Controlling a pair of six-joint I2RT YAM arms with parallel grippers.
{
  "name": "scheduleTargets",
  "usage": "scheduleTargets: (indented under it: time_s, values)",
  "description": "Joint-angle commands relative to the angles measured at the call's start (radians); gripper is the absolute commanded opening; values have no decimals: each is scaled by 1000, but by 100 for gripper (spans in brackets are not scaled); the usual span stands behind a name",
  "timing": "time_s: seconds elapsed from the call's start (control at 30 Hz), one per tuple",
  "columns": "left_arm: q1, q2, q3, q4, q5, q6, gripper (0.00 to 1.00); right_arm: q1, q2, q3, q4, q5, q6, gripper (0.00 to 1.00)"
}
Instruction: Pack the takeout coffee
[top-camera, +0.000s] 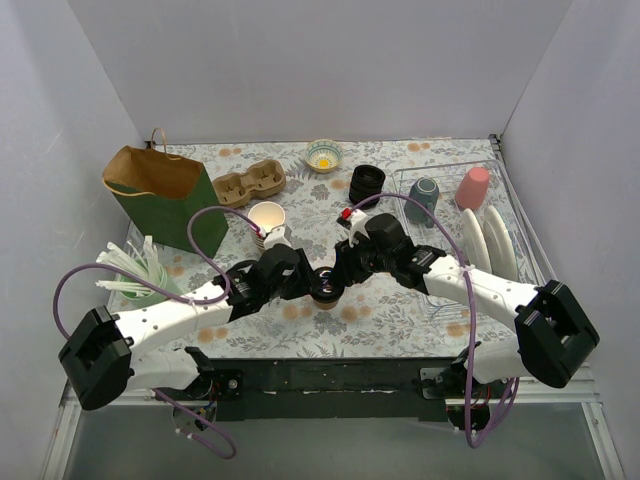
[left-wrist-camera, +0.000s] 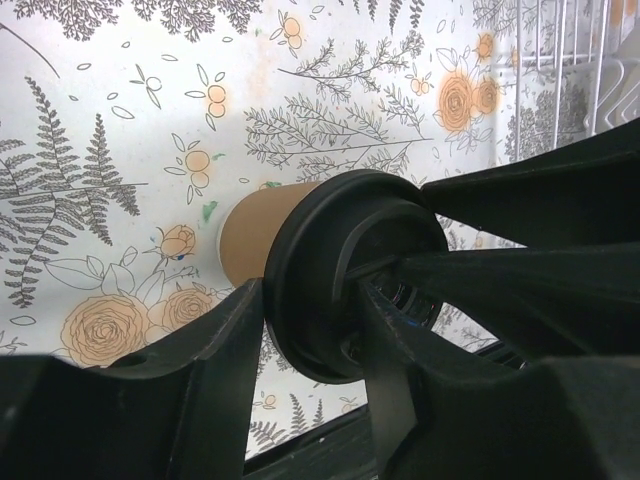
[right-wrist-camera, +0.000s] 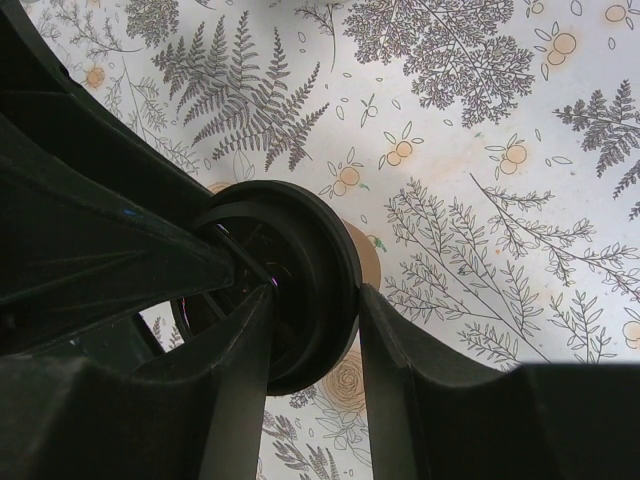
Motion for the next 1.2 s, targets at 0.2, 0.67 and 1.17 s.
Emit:
scheduleTargets:
  time_s: [0.2, 0.67, 1.17]
  values:
    - [-1, -68, 52, -213, -30, 2, 49, 7, 48, 23, -116, 39, -69, 36]
    - [169, -189, 34, -258, 88, 80, 36, 5, 80, 81, -153, 10, -172, 33]
    - [178, -62, 9, -64, 174, 112, 35, 5, 97, 80, -143, -13, -172, 33]
